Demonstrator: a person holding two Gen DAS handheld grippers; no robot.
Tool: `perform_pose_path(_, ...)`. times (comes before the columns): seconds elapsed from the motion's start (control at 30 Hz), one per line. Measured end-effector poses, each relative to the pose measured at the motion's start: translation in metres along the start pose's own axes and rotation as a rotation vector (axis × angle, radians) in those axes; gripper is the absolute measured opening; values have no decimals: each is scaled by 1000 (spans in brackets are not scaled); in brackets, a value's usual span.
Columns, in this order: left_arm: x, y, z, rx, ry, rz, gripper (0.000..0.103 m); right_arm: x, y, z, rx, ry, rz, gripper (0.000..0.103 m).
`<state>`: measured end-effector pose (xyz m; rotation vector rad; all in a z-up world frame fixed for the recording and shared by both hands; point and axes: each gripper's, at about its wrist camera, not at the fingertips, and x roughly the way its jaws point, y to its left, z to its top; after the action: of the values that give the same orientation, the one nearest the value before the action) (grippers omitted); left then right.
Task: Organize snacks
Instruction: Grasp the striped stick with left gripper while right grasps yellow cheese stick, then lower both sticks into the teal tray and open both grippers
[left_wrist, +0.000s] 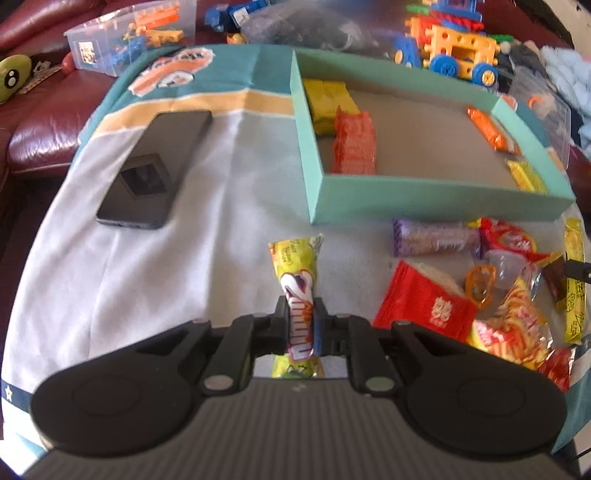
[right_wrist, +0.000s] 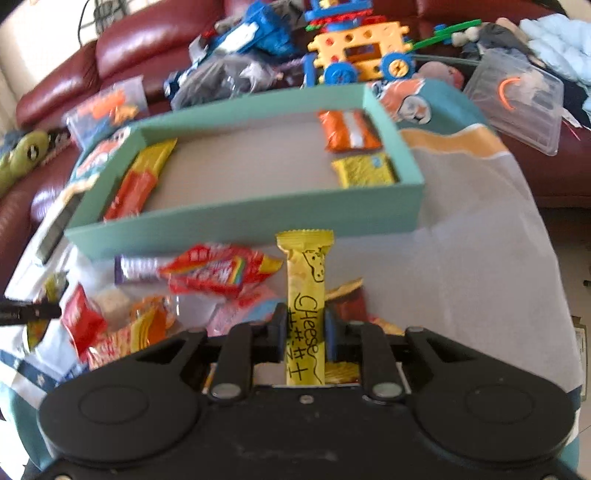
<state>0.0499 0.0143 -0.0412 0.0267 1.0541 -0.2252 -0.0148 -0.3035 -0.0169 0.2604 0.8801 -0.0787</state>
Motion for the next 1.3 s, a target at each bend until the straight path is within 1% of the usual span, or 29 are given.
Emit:
perform_pose_path(0.07,-8,-1,5,-7,-16,-17,11,-7,-6,5,17,-20,8,19)
perform_pose_path(0.17,-21,-5,15,8,-53,-23,11,-15,-11,17,32,-48,19,19)
perform_pose_path(0.3,-30,-10,34,-6,-79,-68,11,-19,-17,34,57,-73,44,19)
perform_pose_path(0.4,-31,-17,55,0,-98,-93,11,-22,-20,52,72,-94,67,19)
perform_pose_path(0.53,-24,-33,91,20,-129,-118,11,-14,-20,85,61,-131,70,19)
perform_pose_path(0.63,-7,-49,122,43,-138,-121,11,3,-18,110,57,-146,59,19)
perform_pose_path(0.77,26,-67,161,40,-131,-125,12,38,-15,140,63,-140,53,19)
perform_pose_path(0.93,75,-81,198,21,-107,-122,12,86,-7,165,52,-114,62,19)
perform_pose_path(1.07,108,-88,215,18,-84,-107,12,123,0,176,36,-88,67,19)
perform_pose_path(1.23,133,-92,224,22,-68,-100,13,157,-3,187,44,-64,66,19)
perform_pose_path(1.27,136,-92,224,20,-66,-96,14,160,-4,189,46,-62,66,20)
perform_pose_path(1.3,138,-92,223,18,-71,-84,23,163,-5,191,44,-59,68,20)
